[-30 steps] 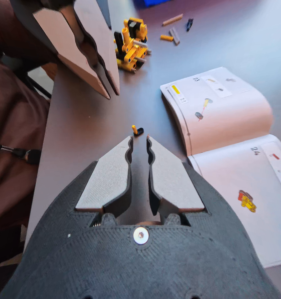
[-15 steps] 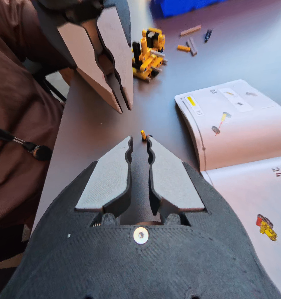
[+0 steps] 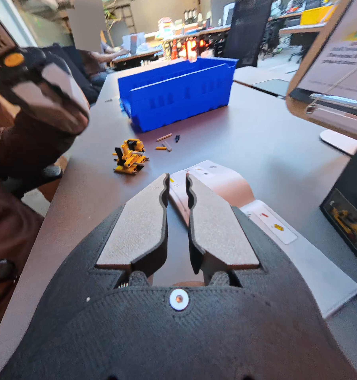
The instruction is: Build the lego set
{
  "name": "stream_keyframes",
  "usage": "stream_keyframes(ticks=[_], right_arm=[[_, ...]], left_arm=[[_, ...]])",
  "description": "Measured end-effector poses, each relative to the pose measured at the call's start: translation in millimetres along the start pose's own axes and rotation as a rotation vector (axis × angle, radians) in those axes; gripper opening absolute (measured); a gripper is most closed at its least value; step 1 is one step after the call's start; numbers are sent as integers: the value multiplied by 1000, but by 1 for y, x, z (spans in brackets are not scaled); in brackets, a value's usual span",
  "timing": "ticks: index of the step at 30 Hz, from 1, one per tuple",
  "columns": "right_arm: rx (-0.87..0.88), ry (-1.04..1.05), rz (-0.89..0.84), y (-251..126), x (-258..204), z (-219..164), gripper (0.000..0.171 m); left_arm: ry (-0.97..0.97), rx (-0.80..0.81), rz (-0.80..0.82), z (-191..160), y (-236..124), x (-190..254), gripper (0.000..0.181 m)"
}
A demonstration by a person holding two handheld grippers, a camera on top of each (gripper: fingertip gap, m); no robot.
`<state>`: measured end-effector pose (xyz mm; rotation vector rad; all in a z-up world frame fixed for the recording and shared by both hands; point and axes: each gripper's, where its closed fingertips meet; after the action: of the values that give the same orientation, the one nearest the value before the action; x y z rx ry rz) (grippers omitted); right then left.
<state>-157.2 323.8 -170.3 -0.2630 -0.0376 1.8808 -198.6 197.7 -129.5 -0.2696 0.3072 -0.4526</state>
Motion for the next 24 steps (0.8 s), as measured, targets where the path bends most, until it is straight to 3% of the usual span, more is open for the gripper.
stream_keyframes(ticks=[1, 4, 6, 8, 11, 14, 18, 21, 24], right_arm=[[24, 16, -16, -2, 5, 3, 11], [65, 44, -73, -8, 19, 8, 11], [67, 34, -136, -11, 29, 8, 11], [69, 22, -176, -13, 36, 8, 11], [86, -8, -227, -17, 41, 11, 11], [97, -58, -279, -21, 45, 13, 11], [116, -108, -326, -25, 49, 16, 17], [123, -114, -346, -26, 54, 17, 26], [144, -97, -402, -30, 64, 19, 29]], left_arm=[[-35, 41, 54, 14, -24, -25, 12], [-190, 142, 312, 23, -106, -116, 14], [-302, 191, 521, 2, -156, -170, 13], [-366, 137, 598, -31, -181, -196, 14], [-383, -7, 688, -79, -199, -215, 22], [-378, -45, 725, -106, -208, -221, 22], [-388, -11, 734, -123, -208, -229, 25], [-368, -67, 829, -136, -217, -248, 30], [-306, -131, 776, -134, -215, -252, 29]])
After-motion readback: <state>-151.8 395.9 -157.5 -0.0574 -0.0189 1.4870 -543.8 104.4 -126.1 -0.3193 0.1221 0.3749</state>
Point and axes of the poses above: each gripper's, where its closed fingertips meet, y out along the fingers, z out of its top, x = y × z across the jaws, and after that the axes turned 2 degrees about x, right-handed
